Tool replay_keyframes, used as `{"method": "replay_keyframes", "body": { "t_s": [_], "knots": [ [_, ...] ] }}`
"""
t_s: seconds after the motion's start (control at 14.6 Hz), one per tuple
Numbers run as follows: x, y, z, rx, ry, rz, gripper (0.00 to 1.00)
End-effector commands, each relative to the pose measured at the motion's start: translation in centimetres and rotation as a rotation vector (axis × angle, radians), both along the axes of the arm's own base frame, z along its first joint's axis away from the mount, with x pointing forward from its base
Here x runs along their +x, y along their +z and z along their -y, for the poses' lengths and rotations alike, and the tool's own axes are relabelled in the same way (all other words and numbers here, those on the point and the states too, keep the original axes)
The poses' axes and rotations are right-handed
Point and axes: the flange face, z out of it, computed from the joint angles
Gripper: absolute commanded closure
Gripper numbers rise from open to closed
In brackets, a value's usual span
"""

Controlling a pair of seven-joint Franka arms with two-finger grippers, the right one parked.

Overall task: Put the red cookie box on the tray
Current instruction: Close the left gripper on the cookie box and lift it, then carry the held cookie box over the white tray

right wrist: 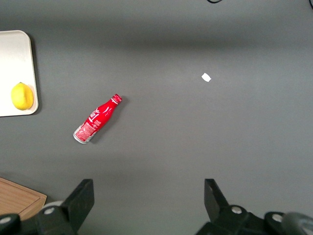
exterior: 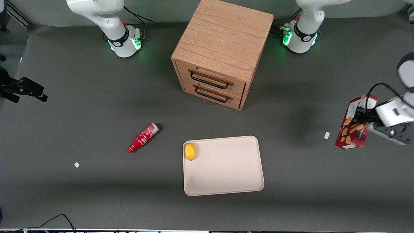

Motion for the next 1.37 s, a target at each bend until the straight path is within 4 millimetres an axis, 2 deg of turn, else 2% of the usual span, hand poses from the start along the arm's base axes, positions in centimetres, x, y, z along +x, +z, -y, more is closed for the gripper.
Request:
{"method": "replay_keyframes", "body": {
  "t_s": [0.0,0.07,0.14,0.27,0.34,0.55,0.69,0.82,1.17,1.3],
  "knots": [
    [0.1,6.9,4.7,0.014,0.116,-0.07,1.0],
    [-0.2,9.1,6.8,0.031,0.172,-0.087,1.0],
    [-0.6,10.9,9.8,0.051,0.215,-0.094,1.0],
    [-0.9,12.3,15.3,0.057,0.302,-0.094,1.0],
    [-1.0,11.8,18.5,0.059,0.346,-0.106,1.0],
    [0.0,9.2,26.2,0.04,0.453,-0.067,1.0],
    [1.9,4.8,29.8,0.02,0.486,-0.043,1.0],
    [3.7,-0.1,32.3,0.02,0.496,-0.011,1.0],
    [7.4,-13.7,35.3,0.024,0.529,0.128,1.0],
    [7.4,-17.5,36.4,0.062,0.538,0.176,1.0]
  ]
}}
